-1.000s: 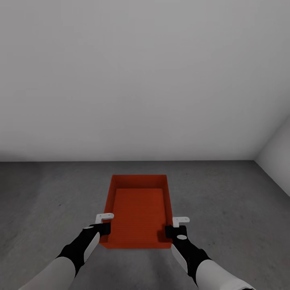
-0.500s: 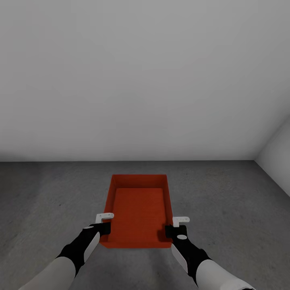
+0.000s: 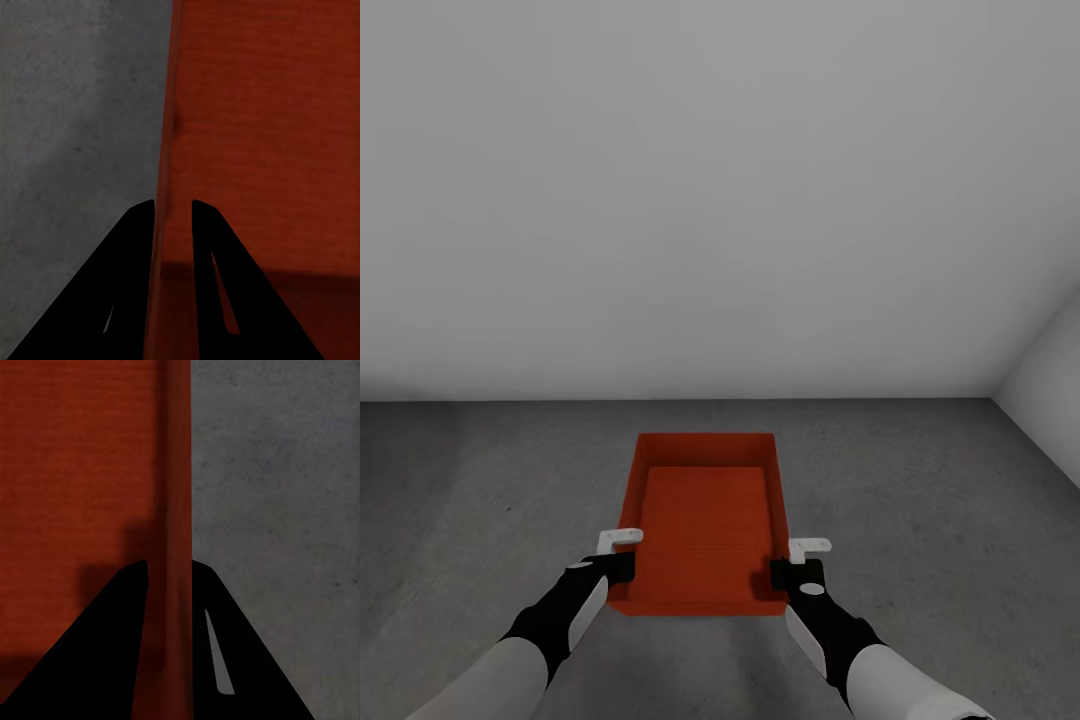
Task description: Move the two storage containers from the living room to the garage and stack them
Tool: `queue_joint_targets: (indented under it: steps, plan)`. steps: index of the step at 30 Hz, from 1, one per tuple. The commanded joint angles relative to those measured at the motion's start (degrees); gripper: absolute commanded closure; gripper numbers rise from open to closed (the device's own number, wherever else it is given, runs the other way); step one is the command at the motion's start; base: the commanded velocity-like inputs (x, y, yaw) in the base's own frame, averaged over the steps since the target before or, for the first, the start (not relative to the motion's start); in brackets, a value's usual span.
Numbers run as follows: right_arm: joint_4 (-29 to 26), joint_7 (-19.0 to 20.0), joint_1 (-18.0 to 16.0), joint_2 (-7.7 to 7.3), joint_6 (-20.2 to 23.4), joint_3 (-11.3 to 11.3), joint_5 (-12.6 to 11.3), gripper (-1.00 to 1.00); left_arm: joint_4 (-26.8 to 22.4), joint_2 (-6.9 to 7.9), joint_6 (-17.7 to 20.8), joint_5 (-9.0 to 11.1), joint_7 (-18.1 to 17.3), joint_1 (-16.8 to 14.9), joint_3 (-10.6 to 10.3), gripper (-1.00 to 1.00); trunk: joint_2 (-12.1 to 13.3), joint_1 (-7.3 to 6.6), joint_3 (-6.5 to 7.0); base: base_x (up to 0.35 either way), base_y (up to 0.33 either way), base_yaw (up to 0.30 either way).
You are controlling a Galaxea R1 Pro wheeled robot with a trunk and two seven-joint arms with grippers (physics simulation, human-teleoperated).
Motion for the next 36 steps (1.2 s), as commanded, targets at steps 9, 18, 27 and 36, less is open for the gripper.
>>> queue_joint_targets:
  steps: [9,18,27,36]
  plan:
    - [0.1,-0.2,0.0,-0.08,0.1,1.3,-1.8,1.0,-0.3,0.18,-2.1,-0.2,0.8,-0.1,0.9,1.0,-3.2,1.76,-1.49,0.0,0.0,0.0]
    - [0.1,-0.1,0.0,-0.08,0.1,1.4,-1.8,1.0,-0.2,0.13,-2.1,-0.2,0.8,-0.1,1.0,1.0,-6.8,3.73,-3.1,0.0,0.0,0.0]
    - [0.1,-0.1,0.0,-0.08,0.1,1.4,-1.8,1.0,-0.2,0.05,-2.1,-0.3,0.8,-0.1,1.0,1.0,-10.5,5.71,-4.72,0.0,0.0,0.0]
    - [0.1,-0.1,0.0,-0.08,0.0,1.4,-1.8,1.0,-0.1,0.05,-2.0,-0.3,0.8,-0.1,1.0,1.0,-14.1,7.69,-6.34,0.0,0.0,0.0]
